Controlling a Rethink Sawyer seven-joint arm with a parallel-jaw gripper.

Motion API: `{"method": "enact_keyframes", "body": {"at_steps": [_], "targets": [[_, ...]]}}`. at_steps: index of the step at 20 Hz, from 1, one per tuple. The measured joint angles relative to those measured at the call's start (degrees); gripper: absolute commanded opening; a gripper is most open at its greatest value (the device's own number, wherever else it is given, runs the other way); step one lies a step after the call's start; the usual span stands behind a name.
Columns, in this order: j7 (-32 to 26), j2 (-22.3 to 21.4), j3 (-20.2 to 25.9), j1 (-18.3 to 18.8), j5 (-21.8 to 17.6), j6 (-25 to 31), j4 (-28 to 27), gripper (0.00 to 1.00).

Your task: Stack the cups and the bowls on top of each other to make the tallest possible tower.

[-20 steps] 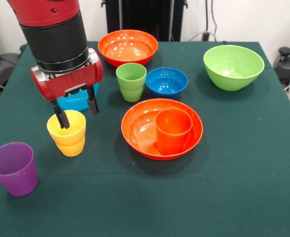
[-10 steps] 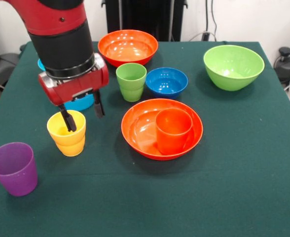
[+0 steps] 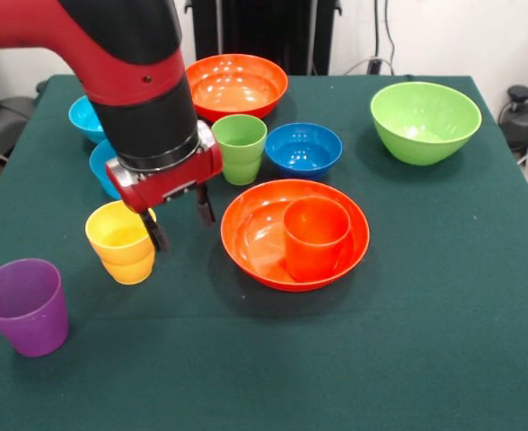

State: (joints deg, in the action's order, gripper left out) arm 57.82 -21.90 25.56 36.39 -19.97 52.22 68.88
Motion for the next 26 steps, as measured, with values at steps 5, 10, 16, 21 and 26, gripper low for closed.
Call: {"method": "enact_keyframes", "body": {"at_steps": [5, 10, 16, 21, 26], "targets": [[0.0, 0.8, 0.0, -0.3, 0.0, 0.0, 0.0, 1.00], [0.0, 0.6, -0.1, -0.3, -0.2, 0.0, 0.0, 1.00], [0.0, -0.5, -0.1, -0.3, -0.2, 0.0, 0.0, 1.00], [0.0, -2.7, -0.3, -0.3, -0.2, 0.0, 0.0, 1.00], [0.0, -4.4, -1.1, -0.3, -0.2, 0.0, 0.0, 1.00]]}}
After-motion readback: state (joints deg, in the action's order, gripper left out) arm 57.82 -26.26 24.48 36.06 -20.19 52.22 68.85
